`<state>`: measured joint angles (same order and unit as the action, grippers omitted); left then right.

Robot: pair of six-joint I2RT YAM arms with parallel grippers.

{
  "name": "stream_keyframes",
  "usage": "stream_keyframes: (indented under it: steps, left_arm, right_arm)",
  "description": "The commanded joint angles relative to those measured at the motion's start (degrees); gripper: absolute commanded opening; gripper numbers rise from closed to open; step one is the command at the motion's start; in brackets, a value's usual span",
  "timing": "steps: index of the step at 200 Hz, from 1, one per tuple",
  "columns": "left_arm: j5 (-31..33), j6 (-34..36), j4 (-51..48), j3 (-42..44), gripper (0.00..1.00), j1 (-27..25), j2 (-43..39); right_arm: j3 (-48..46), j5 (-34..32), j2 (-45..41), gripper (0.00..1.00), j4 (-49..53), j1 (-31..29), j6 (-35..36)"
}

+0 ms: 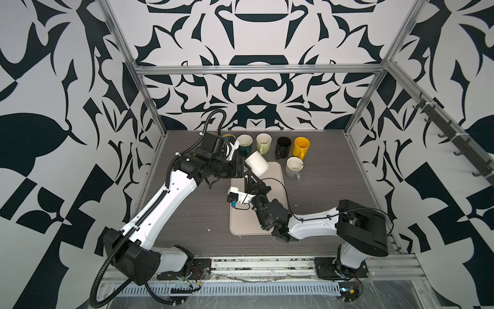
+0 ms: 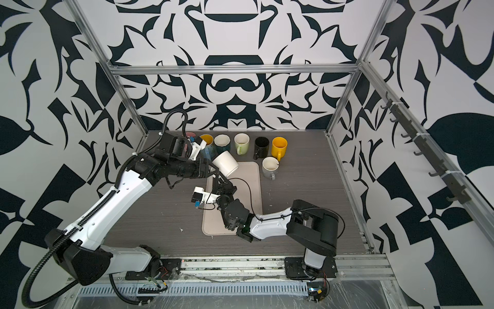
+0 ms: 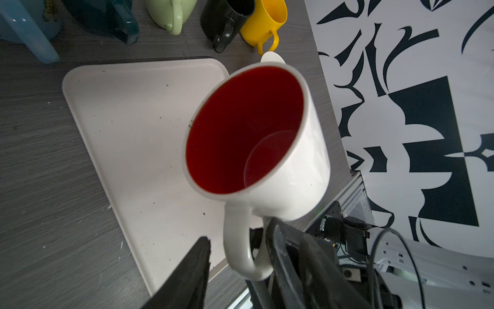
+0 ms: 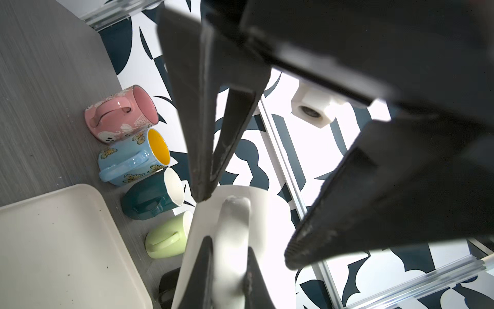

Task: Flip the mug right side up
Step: 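Grasp the white mug's handle with the left gripper while the right holds it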

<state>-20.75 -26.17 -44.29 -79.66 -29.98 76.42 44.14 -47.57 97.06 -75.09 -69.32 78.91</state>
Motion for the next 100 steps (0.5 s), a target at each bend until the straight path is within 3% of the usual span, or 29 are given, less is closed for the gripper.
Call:
stream_keyframes:
  steps: [1,100]
  left_arm:
    - [0.07,-1.63,0.73,0.92,0.54,0.52,-0.79]
    - [-4.77,-4.41,3.11,2.31,0.37,1.06,1.62]
  right_arm:
    - [3.75,0.77,-2.22,0.0,-7.24,-0.41,1.33]
    - [4.28,1.54,-2.34,0.0,-7.23,-0.4,1.4]
